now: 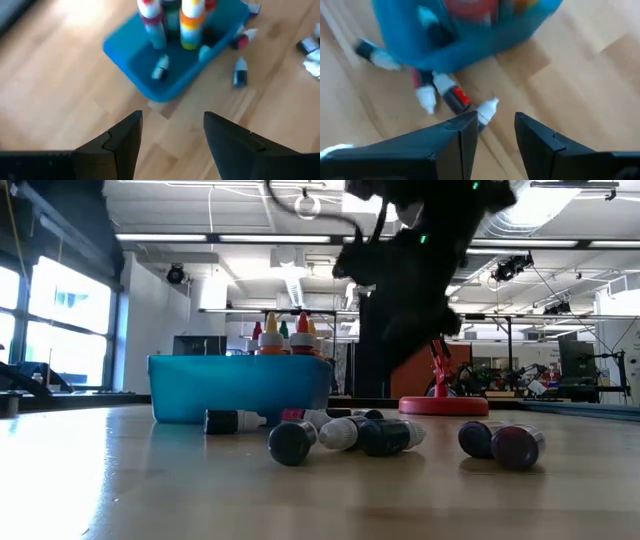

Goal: Pick & Place food coloring
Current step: Put the small green food coloring into the blue bin

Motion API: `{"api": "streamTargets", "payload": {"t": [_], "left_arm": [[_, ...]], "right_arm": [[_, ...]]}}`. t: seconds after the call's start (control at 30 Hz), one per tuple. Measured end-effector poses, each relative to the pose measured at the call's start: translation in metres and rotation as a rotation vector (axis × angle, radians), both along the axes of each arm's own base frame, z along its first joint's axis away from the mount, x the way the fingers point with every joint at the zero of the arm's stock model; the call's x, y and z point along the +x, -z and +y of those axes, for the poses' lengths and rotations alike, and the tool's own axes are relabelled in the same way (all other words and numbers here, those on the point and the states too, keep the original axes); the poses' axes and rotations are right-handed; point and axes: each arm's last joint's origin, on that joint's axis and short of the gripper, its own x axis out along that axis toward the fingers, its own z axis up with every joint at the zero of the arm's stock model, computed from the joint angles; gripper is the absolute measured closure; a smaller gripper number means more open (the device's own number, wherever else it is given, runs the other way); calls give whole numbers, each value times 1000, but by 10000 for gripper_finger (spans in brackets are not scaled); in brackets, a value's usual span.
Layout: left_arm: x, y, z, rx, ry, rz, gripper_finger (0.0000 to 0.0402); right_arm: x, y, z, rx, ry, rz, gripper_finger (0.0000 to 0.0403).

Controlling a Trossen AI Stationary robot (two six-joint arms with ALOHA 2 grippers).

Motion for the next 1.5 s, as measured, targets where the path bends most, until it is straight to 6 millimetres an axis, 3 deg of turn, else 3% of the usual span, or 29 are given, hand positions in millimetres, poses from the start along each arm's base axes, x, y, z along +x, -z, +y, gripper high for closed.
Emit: {"api": "streamTargets", "payload": {"t": [0.2,0.37,0.9,1.23,1.5], "left_arm": [[-9,49,-6,-115,-18,6,195],[-13,61,-2,-111,-45,31,195],[-13,61,-1,-105,-39,31,195],[-12,62,-6,-199,-24,54,195],[-5,60,-12,-281,-10,-3,195]], "right_arm": [[13,31,-7,105,7,47,279],[16,34,-6,130,8,26,279],[9,42,-1,65,-91,136,282],[9,42,0,94,-94,143,337],[9,41,5,134,-157,133,319]]}}
